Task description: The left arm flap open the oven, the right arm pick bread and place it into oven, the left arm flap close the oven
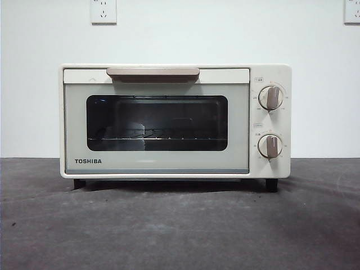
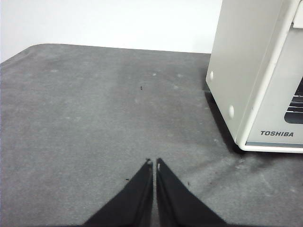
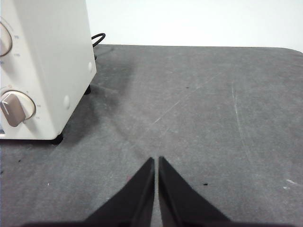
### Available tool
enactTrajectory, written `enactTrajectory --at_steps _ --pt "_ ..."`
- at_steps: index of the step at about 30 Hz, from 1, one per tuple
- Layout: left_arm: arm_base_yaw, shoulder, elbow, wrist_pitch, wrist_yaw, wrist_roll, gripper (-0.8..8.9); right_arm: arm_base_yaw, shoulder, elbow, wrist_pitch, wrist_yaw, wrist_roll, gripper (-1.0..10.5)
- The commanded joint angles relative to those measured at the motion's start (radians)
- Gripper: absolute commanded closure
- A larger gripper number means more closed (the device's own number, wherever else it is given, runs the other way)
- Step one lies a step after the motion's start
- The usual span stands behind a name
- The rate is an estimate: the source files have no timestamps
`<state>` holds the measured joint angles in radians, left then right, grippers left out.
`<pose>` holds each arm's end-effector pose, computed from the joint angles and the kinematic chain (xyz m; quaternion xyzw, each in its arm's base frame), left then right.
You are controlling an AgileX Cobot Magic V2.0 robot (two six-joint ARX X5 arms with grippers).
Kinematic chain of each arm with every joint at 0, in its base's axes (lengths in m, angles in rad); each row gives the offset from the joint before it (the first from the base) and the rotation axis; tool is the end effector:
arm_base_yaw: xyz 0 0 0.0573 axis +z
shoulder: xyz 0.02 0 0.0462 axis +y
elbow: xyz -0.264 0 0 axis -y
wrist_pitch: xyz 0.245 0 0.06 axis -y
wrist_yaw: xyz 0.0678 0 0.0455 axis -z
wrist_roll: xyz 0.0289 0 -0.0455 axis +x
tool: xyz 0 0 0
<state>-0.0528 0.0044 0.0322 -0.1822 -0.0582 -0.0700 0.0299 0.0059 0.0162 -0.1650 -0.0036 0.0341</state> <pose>0.0947 -0.0033 0.1566 -0.0306 0.0769 0.0054 0.9966 0.0959 0.0030 0.1527 0.0160 0.0775 0.0154 0.9967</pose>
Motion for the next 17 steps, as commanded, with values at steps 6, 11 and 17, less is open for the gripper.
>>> enactTrajectory --at_steps 6,11,17 --pt "0.001 -0.001 -0.013 -0.005 0.032 -0.168 7.97 0.000 -0.002 -0.005 0.009 -0.055 0.167 9.4" --pt "-0.005 0.010 0.051 -0.009 0.085 -0.268 7.97 0.002 -0.002 0.050 0.000 -0.110 0.316 9.4" --pt "-0.018 0.074 0.195 -0.046 0.091 -0.344 7.96 0.002 0.011 0.206 -0.091 -0.112 0.363 9.4"
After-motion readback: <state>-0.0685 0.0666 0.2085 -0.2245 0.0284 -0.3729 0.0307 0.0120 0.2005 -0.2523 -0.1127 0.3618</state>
